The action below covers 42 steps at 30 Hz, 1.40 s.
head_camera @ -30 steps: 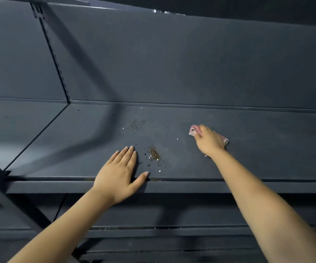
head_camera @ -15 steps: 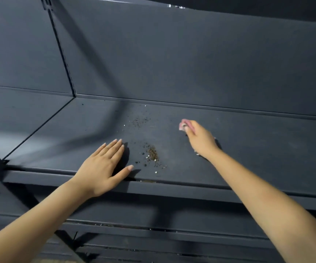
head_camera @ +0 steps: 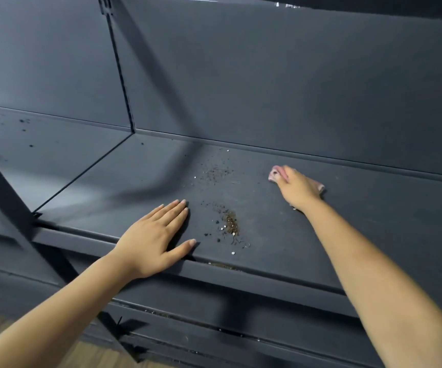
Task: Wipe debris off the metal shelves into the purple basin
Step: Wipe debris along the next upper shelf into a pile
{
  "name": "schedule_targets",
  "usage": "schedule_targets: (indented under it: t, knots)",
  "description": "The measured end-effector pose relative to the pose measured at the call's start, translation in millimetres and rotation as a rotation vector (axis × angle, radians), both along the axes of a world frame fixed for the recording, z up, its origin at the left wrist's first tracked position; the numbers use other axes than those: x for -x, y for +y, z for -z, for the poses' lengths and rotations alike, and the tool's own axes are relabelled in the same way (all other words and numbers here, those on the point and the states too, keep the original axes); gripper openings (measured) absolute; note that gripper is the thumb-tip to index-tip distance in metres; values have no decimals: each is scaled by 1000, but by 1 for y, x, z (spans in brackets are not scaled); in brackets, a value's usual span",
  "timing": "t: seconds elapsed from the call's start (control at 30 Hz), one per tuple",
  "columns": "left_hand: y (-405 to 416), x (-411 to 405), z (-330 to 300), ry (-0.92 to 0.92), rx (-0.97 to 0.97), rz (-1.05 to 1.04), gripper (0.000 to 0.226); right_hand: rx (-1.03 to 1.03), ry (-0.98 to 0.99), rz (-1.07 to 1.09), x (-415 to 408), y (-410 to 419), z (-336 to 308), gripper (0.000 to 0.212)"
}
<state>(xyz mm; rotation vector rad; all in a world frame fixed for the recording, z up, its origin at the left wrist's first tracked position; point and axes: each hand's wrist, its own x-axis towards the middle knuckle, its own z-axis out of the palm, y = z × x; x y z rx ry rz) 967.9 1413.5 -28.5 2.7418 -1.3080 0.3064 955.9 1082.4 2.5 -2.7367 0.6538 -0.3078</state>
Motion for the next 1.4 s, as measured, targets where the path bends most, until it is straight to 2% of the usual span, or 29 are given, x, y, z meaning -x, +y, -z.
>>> schedule_targets:
  t: [0.1,0.17,0.3,0.37,0.43,0.5,0.57,0.67,0.73,0.83,1.0,1.13,1.4]
  knots:
    - [1,0,-1,-4,17,16,86,-27,-8,-264,-14,62,-2,36]
    - [1,1,-2,-17,25,23,88,-66,4,-398,-17,96,-1,41]
    - [0,0,1,-57,69,34,92,-152,30,-508,-18,117,2,44]
    - [2,-2,3,-49,92,47,94,-329,11,-513,-14,108,-1,38]
    - [9,-5,3,-36,102,46,92,-386,-78,-480,-10,87,-4,31]
    - [17,-10,2,-39,101,13,90,-293,-172,-379,-6,54,-7,28]
    - [24,-12,1,-46,66,-20,85,-218,-201,-175,-3,10,-5,29]
    - [24,-11,1,-36,13,-37,79,-52,-78,206,7,-57,4,36]
    - [23,-11,2,-42,15,-41,78,-14,-36,291,9,-85,10,40]
    - [24,-13,3,-60,18,-51,77,-21,-28,227,-1,-92,10,39]
    - [24,-16,5,-57,23,-51,78,-18,-3,18,-45,-58,6,40]
    - [24,-17,5,-55,27,-53,77,-138,-43,-181,-88,-14,7,37]
    - [25,-17,4,-48,19,-52,76,-372,-110,-291,-148,33,0,33]
